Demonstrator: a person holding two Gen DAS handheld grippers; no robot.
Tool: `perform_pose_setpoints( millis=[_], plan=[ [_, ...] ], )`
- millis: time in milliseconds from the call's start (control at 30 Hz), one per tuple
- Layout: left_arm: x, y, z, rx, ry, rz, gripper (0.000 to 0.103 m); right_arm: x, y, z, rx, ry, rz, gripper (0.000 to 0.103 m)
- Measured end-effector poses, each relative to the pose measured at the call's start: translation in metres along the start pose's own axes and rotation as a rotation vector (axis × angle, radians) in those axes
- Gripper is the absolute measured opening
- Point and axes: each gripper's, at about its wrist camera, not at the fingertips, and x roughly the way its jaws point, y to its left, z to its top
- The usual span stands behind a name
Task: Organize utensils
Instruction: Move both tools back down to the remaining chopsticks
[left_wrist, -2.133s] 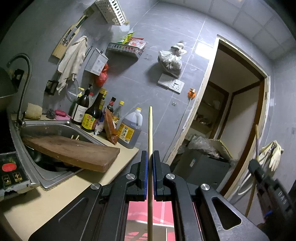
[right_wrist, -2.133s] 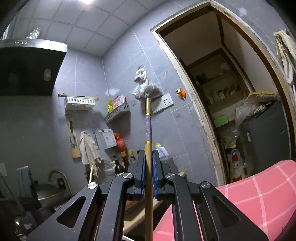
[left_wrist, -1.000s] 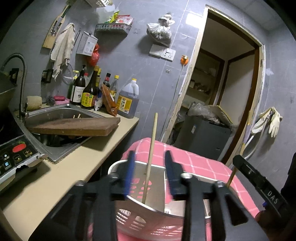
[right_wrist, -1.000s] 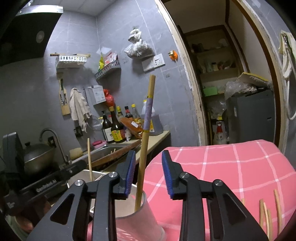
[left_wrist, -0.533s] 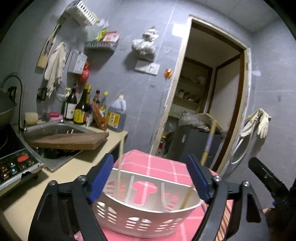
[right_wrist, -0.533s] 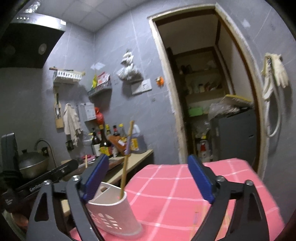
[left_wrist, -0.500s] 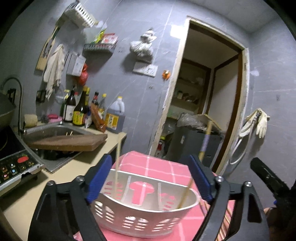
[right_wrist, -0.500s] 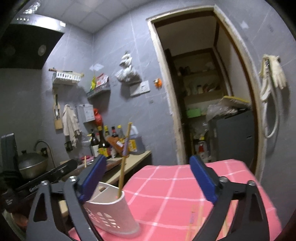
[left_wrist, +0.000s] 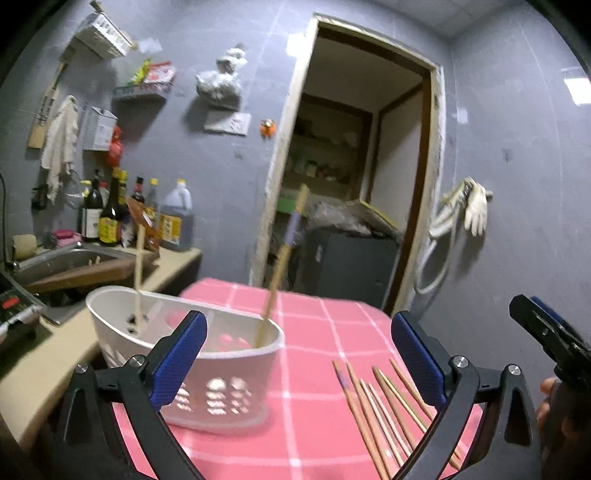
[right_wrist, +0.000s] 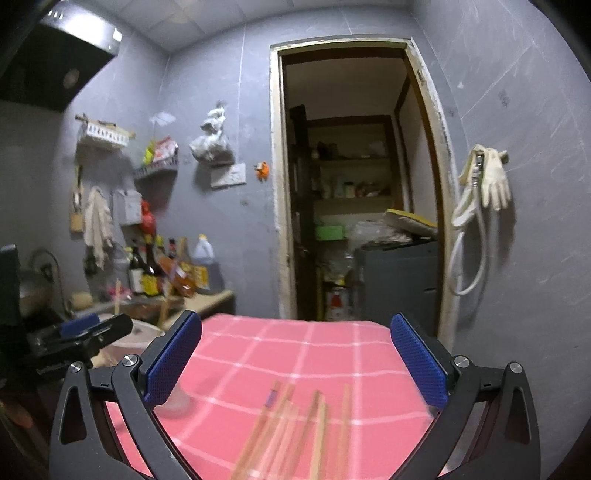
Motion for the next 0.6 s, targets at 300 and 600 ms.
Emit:
perform_pose_setpoints(
  millis=[300, 600],
  plan=[
    [0.026, -0.031, -0.033, 0.031, 0.103, 0.015, 0.098, 0.002, -0.023, -0.027, -0.060, 0.038, -0.103, 0.103],
    [0.051, -0.039, -0.057, 0.059, 0.203, 0.027, 0.098, 0.014, -0.039, -0.051, -0.021, 0.114, -0.126, 0.103]
  ],
)
